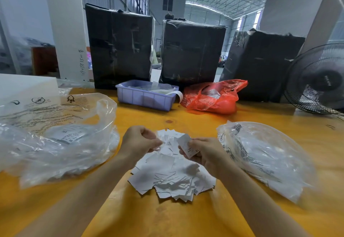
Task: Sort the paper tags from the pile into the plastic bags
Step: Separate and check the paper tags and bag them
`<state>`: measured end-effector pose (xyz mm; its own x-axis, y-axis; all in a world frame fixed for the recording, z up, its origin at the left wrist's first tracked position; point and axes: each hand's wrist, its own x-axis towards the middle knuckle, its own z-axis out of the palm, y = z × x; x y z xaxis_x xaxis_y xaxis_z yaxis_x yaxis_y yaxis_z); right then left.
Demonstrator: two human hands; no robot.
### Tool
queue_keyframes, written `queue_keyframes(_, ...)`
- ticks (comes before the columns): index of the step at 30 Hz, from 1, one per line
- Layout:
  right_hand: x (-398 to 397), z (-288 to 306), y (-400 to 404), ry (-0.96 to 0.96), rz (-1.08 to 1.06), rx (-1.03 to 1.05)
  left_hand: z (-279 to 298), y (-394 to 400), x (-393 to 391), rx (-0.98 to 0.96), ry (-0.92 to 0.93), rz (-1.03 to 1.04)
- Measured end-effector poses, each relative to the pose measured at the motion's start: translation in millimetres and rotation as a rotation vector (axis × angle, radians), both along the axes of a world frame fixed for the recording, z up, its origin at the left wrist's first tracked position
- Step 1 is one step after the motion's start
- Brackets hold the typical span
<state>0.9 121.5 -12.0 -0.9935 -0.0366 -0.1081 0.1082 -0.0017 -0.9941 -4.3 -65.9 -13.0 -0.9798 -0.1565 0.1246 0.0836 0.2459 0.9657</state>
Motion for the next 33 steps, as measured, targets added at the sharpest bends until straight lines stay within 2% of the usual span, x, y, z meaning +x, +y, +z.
queue_keyframes(1, -1, 4, 4, -0.067, 0.038, -0.173, 0, 0, 1, -0.037, 0.004, -0.004)
queue_keyframes(3, 0, 9, 8, -0.113, 0.109, -0.326, 1, 0, 3, -0.079, -0.001, -0.032)
queue_keyframes(10, 0, 15, 9, -0.104, 0.166, -0.456, 2, 14, 4, -0.132, -0.062, -0.184)
queue_keyframes(16, 4, 20, 7, -0.033, 0.075, -0.332, 2, 17, 9, -0.011, -0.018, -0.194)
queue_keyframes(22, 5, 26, 10, 0.133, -0.067, 0.024, 5, 20, 11, 0.124, -0.029, -0.199)
queue_keyframes(25, 6, 30, 11, 0.219, -0.103, -0.025, 8, 20, 13, 0.16, -0.077, -0.22)
queue_keyframes(29, 10, 34, 7, 0.275, -0.028, -0.112, 9, 22, 16, 0.228, -0.107, -0.22)
queue_keyframes(33, 14, 30, 0, 0.311, 0.042, 0.069, 10, 23, 17, 0.233, -0.1, -0.28)
